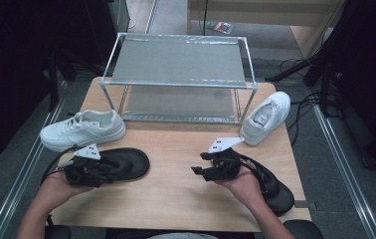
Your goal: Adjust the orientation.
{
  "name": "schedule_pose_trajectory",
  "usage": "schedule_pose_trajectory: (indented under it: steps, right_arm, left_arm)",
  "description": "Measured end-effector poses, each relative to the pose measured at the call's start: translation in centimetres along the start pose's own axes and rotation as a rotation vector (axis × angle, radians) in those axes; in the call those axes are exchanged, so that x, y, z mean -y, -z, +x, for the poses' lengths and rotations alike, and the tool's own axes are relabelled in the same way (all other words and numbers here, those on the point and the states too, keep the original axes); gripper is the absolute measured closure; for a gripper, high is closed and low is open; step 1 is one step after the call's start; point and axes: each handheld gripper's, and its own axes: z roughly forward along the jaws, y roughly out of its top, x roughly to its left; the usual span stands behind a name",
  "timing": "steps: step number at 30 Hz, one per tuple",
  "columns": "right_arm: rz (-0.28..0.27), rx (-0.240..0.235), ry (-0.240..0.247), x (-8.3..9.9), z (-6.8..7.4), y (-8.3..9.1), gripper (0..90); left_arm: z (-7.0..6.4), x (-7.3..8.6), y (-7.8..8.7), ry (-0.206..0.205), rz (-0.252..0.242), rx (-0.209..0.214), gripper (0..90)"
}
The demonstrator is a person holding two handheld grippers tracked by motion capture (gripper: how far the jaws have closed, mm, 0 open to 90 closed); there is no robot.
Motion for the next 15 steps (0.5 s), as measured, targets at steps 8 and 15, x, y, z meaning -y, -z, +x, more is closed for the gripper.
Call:
schedule_pose_trajectory:
  steps: [8,15]
  right_arm:
    - [0.001,0.008,-0.005,0.00,-0.13,-0.04,42.4]
    - [-0.012,0.021,-0.011,-0.02,-0.24,0.01,43.0]
  left_arm:
    - [0.22,0.04,-1.01,-0.041,0.016,0.002,65.7]
    - [0.23,0.18,-1.00,-0.065,0.008,0.010,70.2]
